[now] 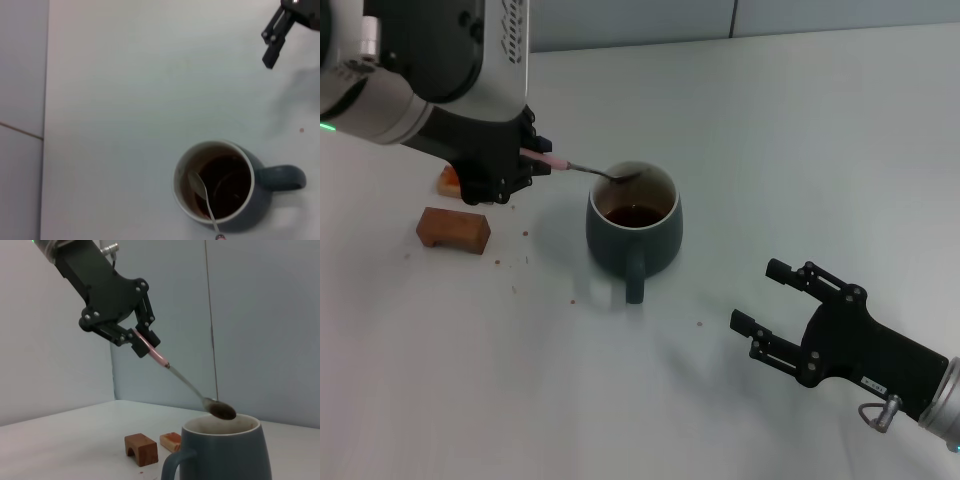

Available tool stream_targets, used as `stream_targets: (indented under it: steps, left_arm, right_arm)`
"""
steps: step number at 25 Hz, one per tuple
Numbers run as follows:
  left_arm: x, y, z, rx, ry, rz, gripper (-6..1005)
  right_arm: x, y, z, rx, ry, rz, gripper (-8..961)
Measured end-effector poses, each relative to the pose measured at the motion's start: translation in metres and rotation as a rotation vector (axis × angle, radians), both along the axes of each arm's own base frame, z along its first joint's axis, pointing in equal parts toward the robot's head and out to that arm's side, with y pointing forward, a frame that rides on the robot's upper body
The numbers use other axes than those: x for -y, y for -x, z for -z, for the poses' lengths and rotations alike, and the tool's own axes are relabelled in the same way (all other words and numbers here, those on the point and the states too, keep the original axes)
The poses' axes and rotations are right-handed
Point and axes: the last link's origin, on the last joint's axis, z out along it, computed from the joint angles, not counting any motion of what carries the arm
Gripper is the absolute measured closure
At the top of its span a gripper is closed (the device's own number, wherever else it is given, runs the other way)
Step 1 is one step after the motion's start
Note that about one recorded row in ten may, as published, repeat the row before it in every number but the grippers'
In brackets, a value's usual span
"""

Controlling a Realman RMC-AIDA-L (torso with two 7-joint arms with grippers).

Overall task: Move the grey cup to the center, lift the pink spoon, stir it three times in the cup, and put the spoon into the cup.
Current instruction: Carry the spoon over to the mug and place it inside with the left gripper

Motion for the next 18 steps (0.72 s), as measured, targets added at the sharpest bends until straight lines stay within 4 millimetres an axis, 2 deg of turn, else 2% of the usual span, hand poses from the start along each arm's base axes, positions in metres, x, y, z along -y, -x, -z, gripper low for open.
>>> stream_targets:
  steps: [17,18]
  left_arm:
    - [-0.007,-0.001,0.016,-0.025,0.014,0.009,872]
    - [-0.006,-0.002,0.025,-0.034,0.036,0.022,872]
  right_arm:
    - [0.000,0.000,0.000,0.000,0.000,-0.001,195]
    - [0.000,0.000,0.000,0.000,0.000,-0.001,195]
